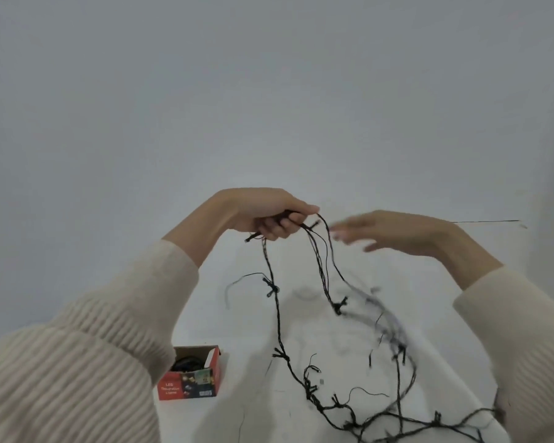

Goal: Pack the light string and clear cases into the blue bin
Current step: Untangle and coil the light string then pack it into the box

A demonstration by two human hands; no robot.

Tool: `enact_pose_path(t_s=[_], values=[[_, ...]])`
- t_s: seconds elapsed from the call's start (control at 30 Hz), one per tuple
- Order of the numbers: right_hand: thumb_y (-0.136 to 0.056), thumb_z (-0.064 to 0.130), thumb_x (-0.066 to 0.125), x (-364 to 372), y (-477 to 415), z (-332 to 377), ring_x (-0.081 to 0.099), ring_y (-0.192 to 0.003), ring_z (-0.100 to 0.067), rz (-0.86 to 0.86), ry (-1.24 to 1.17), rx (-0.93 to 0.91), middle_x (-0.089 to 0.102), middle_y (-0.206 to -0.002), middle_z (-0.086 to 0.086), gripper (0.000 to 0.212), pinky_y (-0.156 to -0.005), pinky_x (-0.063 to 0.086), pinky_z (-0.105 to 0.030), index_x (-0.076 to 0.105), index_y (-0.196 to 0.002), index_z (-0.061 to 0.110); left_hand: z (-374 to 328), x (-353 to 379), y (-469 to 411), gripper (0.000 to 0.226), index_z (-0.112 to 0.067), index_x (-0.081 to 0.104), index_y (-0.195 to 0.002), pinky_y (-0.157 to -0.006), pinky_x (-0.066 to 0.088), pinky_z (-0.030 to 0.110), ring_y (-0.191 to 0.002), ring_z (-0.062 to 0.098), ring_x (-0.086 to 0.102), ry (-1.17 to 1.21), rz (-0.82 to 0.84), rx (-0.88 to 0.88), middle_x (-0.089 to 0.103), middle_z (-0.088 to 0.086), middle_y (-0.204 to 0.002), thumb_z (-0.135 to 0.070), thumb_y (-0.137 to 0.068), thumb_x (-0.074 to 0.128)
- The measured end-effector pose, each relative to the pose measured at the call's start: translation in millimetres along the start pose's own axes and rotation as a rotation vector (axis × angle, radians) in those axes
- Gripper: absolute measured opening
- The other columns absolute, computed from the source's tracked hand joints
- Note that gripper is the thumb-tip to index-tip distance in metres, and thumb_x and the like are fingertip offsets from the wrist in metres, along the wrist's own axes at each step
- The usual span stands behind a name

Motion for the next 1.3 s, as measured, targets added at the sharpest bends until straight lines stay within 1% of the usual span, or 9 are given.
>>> enact_pose_path(t_s=[0.1, 0.33, 0.53, 0.77, 0.93, 1.0, 1.07, 1.13, 1.3], values=[[-0.081, 0.039, 0.06, 13.5, -7.1, 37.5, 0.065, -0.102, -0.019, 0.036, -0.34, -0.213, 0.069, -0.104, -0.004, 0.04, -0.096, 0.048, -0.038, 0.067, -0.108, 0.01, -8.3, 14.2, -3.3, 0.042, -0.02, 0.033, -0.057, -0.043, 0.013, 0.019, -0.041, 0.008, 0.016, -0.094, 0.056, -0.01, 0.029, -0.008, -0.049, -0.032, -0.096, 0.043], [-0.086, 0.022, 0.062, 9.7, -8.1, 33.5, 0.066, -0.069, -0.025, 0.03, -0.302, -0.17, 0.057, -0.059, -0.008, 0.02, -0.086, 0.053, -0.038, 0.067, -0.073, 0.008, 4.4, 6.9, -2.1, 0.043, -0.021, 0.04, -0.057, -0.041, 0.016, 0.018, -0.042, 0.009, 0.018, -0.004, 0.038, 0.001, 0.03, -0.007, -0.052, -0.039, -0.095, 0.047], [-0.079, 0.026, 0.07, -5.7, -4.4, 32.5, 0.061, -0.1, -0.021, -0.022, -0.776, -0.401, 0.065, -0.091, -0.004, 0.019, -0.099, 0.046, -0.051, 0.062, -0.069, 0.012, 12.7, 5.3, -1.8, 0.07, -0.012, 0.061, -0.073, -0.046, 0.031, 0.02, -0.044, 0.012, 0.035, 0.227, 0.08, -0.008, 0.045, -0.002, -0.055, -0.07, -0.087, 0.025], [-0.064, 0.037, 0.081, -8.4, 5.5, 38.5, 0.054, -0.12, -0.029, 0.028, -1.202, -0.645, 0.063, -0.113, -0.011, 0.021, -0.097, 0.043, -0.057, 0.066, -0.067, 0.022, 25.8, -5.6, -7.6, 0.079, -0.004, 0.071, -0.09, -0.055, 0.047, 0.022, -0.056, 0.015, 0.058, 0.318, 0.019, -0.005, 0.069, 0.005, -0.074, -0.064, -0.092, 0.021], [-0.069, 0.043, 0.073, 9.4, -5.7, 35.7, 0.055, -0.119, -0.028, 0.04, -0.844, -0.437, 0.064, -0.117, -0.01, 0.026, -0.101, 0.041, -0.055, 0.069, -0.08, 0.02, 12.4, -0.5, -9.8, 0.05, -0.007, 0.07, -0.089, -0.052, 0.043, 0.019, -0.051, 0.013, 0.049, 0.416, -0.051, 0.12, 0.069, 0.004, -0.076, -0.044, -0.097, 0.037], [-0.077, 0.035, 0.068, 21.1, -11.2, 29.7, 0.064, -0.102, -0.029, 0.074, -0.706, -0.321, 0.066, -0.103, -0.009, 0.021, -0.094, 0.049, -0.048, 0.069, -0.084, 0.015, 1.8, -5.7, -8.9, 0.031, -0.012, 0.069, -0.089, -0.051, 0.041, 0.017, -0.055, 0.011, 0.044, 0.399, -0.12, 0.19, 0.063, 0.0, -0.074, -0.033, -0.096, 0.047], [-0.081, 0.026, 0.063, 17.6, -9.9, 31.7, 0.059, -0.065, -0.017, 0.041, -0.72, -0.273, 0.059, -0.073, -0.005, 0.015, -0.064, 0.056, -0.027, 0.068, -0.074, 0.014, -2.2, -11.7, -7.3, 0.013, -0.018, 0.067, -0.094, -0.048, 0.037, 0.015, -0.054, 0.009, 0.039, 0.295, -0.158, 0.22, 0.057, -0.003, -0.07, -0.021, -0.093, 0.054], [-0.079, 0.022, 0.06, -3.4, -6.7, 33.5, 0.033, -0.046, -0.005, -0.068, -0.838, -0.279, 0.041, -0.055, 0.005, 0.017, -0.04, 0.029, -0.012, 0.065, -0.065, 0.015, 5.3, -11.3, -5.8, 0.011, -0.018, 0.063, -0.097, -0.047, 0.034, 0.016, -0.047, 0.008, 0.034, 0.207, -0.104, 0.202, 0.054, -0.004, -0.063, -0.013, -0.092, 0.055], [-0.082, 0.022, 0.056, -43.3, 1.9, 25.9, 0.02, -0.045, -0.005, -0.282, -0.907, -0.307, 0.029, -0.052, 0.007, 0.018, -0.042, 0.011, -0.017, 0.058, -0.066, 0.015, 43.7, 3.8, -7.9, 0.013, -0.014, 0.067, -0.089, -0.064, 0.047, 0.02, -0.055, 0.009, 0.048, -0.03, 0.023, 0.097, 0.051, -0.004, -0.06, -0.02, -0.093, 0.056]])
Point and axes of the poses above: each hand's wrist, its own y-axis away from the middle knuckle, its own x-axis out of the palm, z = x × y, the point moved 7 cm from there along -y, towards the middle knuckle
